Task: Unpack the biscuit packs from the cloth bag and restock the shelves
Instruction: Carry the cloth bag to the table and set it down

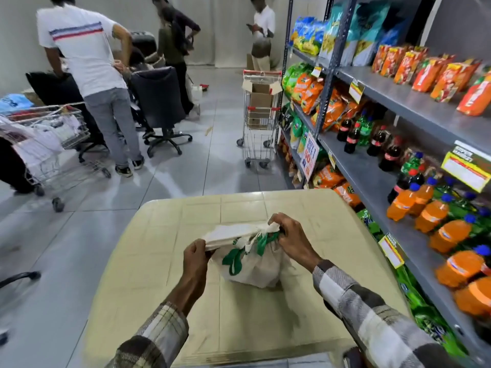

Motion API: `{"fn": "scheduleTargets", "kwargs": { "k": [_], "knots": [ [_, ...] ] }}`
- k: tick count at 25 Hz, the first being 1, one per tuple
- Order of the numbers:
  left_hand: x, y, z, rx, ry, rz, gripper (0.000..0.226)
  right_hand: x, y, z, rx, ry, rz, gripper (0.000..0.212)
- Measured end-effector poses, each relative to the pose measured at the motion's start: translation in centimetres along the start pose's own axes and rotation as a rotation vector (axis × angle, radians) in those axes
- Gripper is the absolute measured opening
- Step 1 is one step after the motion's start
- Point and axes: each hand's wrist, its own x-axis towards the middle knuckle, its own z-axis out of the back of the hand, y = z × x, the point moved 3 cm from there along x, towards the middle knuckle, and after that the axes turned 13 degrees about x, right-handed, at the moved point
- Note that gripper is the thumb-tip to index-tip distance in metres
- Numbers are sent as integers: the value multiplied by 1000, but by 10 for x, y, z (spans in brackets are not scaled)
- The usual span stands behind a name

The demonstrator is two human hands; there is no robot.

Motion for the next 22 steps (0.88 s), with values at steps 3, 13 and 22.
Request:
{"fn": "scheduleTargets", "kwargs": {
  "k": [3,13,22],
  "knots": [
    [-3,31,9,-75,-45,92,29,-5,-9,-23,14,47,-8,45],
    [10,99,56,272,92,131,32,-56,-64,-90,71,198,-294,47],
    [-31,140,78,659,9,51,23,-110,-73,-118,-179,295,-363,41]
  ]
}}
